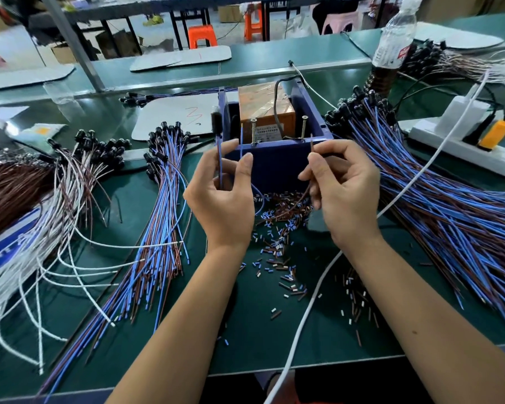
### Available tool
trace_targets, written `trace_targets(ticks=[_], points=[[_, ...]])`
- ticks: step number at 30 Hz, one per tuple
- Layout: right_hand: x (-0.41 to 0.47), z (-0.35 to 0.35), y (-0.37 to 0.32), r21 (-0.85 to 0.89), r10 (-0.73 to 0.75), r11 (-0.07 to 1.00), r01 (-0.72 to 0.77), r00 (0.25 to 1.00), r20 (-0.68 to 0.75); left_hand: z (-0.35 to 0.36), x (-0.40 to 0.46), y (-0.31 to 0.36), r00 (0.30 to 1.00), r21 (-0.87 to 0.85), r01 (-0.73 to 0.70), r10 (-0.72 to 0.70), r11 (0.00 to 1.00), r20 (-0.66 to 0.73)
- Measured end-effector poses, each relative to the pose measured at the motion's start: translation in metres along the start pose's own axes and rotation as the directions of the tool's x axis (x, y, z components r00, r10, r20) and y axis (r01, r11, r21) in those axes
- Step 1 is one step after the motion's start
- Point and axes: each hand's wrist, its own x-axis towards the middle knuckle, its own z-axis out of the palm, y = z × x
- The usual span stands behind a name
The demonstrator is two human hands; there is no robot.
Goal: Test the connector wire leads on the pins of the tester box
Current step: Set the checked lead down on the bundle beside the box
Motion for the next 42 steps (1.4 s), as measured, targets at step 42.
trace_targets(ticks=[42], points=[[0.008,0.010,0.002,-0.447,-0.369,0.848,0.285,0.923,-0.110,0.002,0.002,-0.004,0.994,-0.005,0.100,-0.099,0.995,0.044]])
